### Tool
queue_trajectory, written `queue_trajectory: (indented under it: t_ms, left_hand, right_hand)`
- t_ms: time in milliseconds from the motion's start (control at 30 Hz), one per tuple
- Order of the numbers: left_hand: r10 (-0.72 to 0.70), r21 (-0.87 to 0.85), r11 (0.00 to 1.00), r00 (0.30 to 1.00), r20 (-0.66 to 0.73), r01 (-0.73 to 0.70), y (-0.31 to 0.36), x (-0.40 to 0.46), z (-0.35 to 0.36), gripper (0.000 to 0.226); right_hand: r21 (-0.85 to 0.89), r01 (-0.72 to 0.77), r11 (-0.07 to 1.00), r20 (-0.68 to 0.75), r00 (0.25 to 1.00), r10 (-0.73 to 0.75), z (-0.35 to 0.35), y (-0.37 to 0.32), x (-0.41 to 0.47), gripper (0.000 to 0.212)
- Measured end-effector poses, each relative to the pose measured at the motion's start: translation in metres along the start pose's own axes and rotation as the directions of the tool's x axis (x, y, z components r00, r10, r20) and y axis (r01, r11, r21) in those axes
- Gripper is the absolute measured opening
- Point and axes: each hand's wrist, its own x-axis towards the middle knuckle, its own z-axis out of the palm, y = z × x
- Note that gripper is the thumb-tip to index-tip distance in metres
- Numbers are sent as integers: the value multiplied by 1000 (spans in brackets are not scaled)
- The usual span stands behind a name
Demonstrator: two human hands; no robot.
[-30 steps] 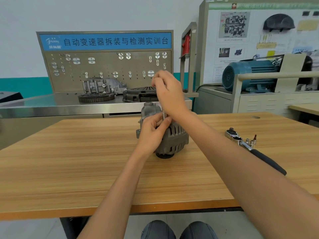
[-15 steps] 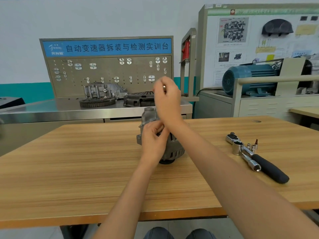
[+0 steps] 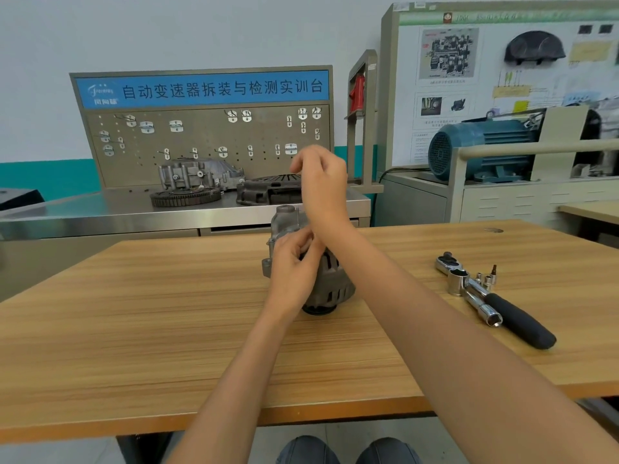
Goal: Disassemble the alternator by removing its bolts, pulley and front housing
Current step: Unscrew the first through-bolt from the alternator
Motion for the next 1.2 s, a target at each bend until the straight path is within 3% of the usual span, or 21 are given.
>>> queue_trajectory:
  t_ms: [133, 200, 267, 333, 467, 567, 667, 733, 800, 900, 967, 1033, 1133, 1200]
  left_hand:
    - [25, 10, 1000, 999, -24, -25, 2, 0, 0, 26]
    - [26, -17, 1000, 999, -35, -26, 2, -1, 0, 40]
    - [1, -55, 999, 999, -34, -3, 4, -1, -2, 55]
    - [-33, -61, 998, 999, -38, 31, 3, -1, 0, 59]
    - [-41, -71, 997, 999, -24, 39, 4, 0, -1, 50]
    - [-53, -90, 994, 997, 63, 59, 8, 1, -5, 25]
    - [-58, -48, 997, 993, 102, 63, 10, 1, -7, 19]
    - [-36, -38, 998, 995, 93, 40, 10, 1, -7, 21]
    - [-24, -48, 998, 997, 78, 28, 9, 1, -7, 23]
    - [-24, -85, 996, 998, 56, 28, 9, 0, -7, 35]
    - [-47, -83, 995, 999, 18, 48, 8, 0, -4, 56]
    - [-84, -54, 995, 996, -14, 83, 5, 0, -1, 63]
    - [-102, -42, 994, 992, -73, 99, 4, 0, 2, 56]
    - [-75, -16, 997, 994, -85, 74, 6, 1, 4, 34]
  right_hand:
    - [59, -4, 998, 6, 1000, 4, -1, 0, -1, 32]
    - [-118, 112, 987, 9, 994, -112, -1, 4, -5, 26]
    - [-381, 287, 879, 13, 952, -305, 1, 9, -8, 20]
    - [-507, 347, 789, -2, 915, -404, 4, 10, -8, 18]
    - [-418, 222, 881, -28, 966, -257, 5, 9, -4, 24]
    - [-157, 86, 984, 7, 996, -86, 1, 3, 0, 30]
    - [86, -82, 993, 73, 994, 76, -3, -3, 4, 32]
    - [137, -144, 980, 82, 988, 134, -2, -3, 6, 34]
    - [82, -99, 992, 58, 994, 95, 0, -1, 4, 33]
    - [-125, 87, 988, -6, 996, -88, 2, 6, -3, 26]
    - [-426, 209, 880, -78, 961, -266, 4, 12, -8, 24]
    - [-596, 254, 762, -121, 909, -398, 6, 15, -10, 21]
    - [-548, 252, 798, -116, 921, -371, 7, 14, -9, 19]
    - [-411, 214, 886, -112, 953, -283, 6, 12, -8, 19]
